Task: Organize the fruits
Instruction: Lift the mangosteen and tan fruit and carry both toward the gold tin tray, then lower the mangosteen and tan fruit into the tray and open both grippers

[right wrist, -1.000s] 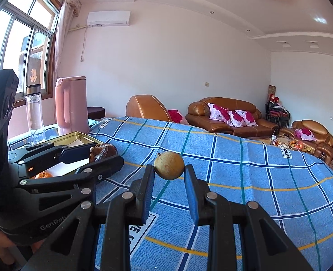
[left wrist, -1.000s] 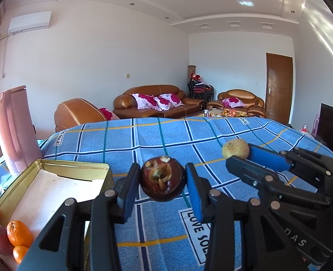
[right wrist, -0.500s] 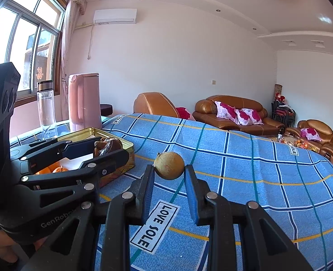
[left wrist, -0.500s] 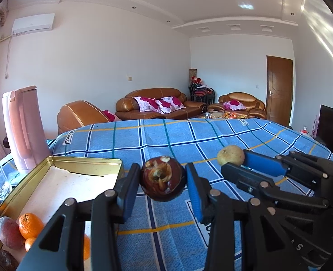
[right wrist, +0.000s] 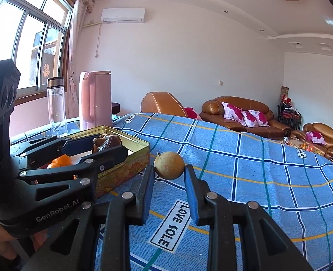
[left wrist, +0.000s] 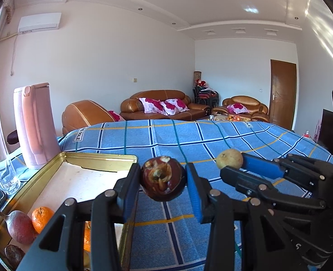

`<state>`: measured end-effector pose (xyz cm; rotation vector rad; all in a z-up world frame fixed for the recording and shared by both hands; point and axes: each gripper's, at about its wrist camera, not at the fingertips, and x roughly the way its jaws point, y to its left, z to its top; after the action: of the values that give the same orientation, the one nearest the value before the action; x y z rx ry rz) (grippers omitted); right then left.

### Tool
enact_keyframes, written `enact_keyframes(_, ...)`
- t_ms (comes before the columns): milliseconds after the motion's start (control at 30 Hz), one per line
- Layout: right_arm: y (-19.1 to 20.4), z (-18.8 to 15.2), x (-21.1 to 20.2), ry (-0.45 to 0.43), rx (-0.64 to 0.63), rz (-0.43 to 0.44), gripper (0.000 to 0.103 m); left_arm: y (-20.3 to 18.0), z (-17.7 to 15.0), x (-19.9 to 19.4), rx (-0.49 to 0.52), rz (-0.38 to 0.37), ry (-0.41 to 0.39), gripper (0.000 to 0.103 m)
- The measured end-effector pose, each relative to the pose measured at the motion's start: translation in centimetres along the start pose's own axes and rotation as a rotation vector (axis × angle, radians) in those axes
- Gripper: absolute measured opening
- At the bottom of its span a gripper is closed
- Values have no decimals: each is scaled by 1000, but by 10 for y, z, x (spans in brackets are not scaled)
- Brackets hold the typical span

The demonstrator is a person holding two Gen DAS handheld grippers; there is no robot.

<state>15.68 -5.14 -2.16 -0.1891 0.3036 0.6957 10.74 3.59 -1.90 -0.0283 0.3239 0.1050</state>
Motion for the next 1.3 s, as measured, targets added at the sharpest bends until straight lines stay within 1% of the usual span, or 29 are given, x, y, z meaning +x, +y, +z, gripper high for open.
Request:
enact_keyframes(300, 14, 1, 2, 6, -16, 27, 29, 17, -2, -11, -19, 15, -2, 42)
enact_keyframes(567, 28, 3, 5, 11, -29, 51, 29, 29, -6, -23, -39, 8, -3, 42)
enact_keyframes(767, 44, 4, 10, 21, -49, 83, 29, 42, -9, -32, -46, 28, -7, 42)
enact_keyframes(933, 59, 8, 17, 36, -48, 124, 29, 60, -12, -39, -66, 56, -1, 42)
enact_keyframes(1133, 87, 14, 26, 49, -91, 187, 29, 86, -17, -46, -92, 117, 26, 42)
enact_keyframes(1233, 103, 16, 34, 73, -117, 236, 29, 102, -20, -47, -116, 160, 44, 42)
enact_keyframes(1300, 112, 16, 42, 107, -134, 267, 29, 112, -24, -46, -132, 179, 64, 42)
